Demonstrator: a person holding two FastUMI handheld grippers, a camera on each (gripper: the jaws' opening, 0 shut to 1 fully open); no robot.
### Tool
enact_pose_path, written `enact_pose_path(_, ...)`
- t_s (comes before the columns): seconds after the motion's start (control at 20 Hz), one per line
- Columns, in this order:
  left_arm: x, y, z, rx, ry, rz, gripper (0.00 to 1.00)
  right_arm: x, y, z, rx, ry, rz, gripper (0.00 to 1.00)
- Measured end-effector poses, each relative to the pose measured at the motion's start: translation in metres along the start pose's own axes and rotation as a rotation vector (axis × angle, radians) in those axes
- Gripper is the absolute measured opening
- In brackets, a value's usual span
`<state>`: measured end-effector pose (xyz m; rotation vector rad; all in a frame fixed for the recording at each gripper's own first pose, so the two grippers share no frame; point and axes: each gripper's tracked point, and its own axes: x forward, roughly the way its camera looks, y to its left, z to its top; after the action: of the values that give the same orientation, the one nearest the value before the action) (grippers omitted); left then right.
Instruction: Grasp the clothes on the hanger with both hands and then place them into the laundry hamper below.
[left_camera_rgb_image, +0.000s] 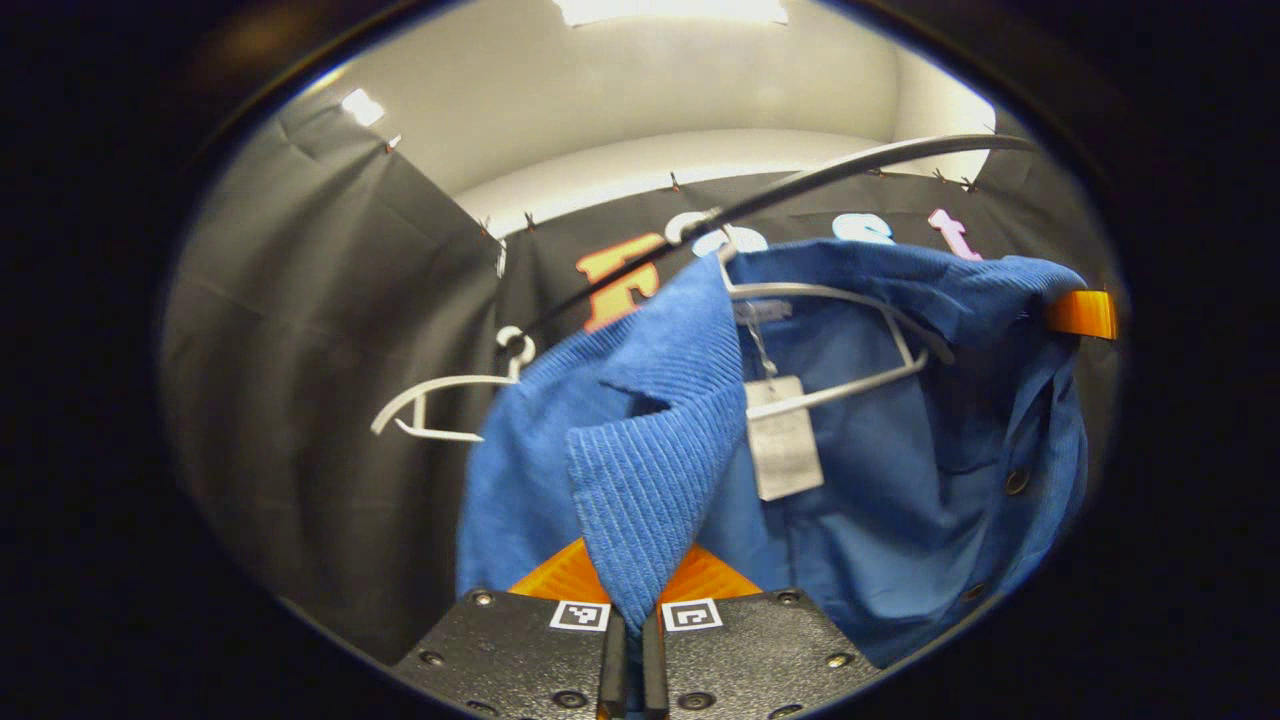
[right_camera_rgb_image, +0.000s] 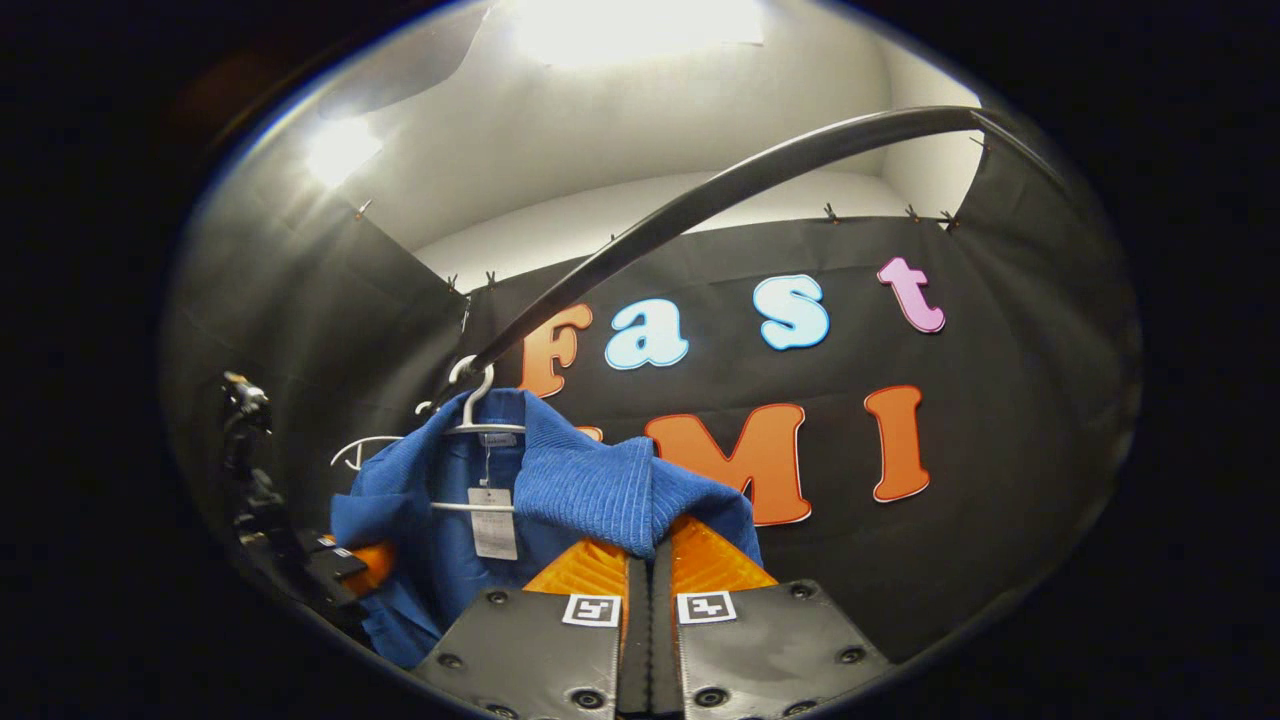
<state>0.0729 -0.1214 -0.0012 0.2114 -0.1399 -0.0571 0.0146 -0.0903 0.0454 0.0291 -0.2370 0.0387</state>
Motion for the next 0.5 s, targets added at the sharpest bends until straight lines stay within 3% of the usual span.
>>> enact_pose_path(0.2, 0.013, 0.075, 0.044, 0.045, -0.034, 0.154, 0.06, -0.001, -0.007, 0.012, -0.040, -0.049, -0.081, 0.07)
enact_pose_path(0.5, 0.060, 0.144, 0.094, 0.082, -0.077, 0.228, 0.06, 0.001, -0.005, 0.028, -0.047, -0.074, -0.114, 0.07)
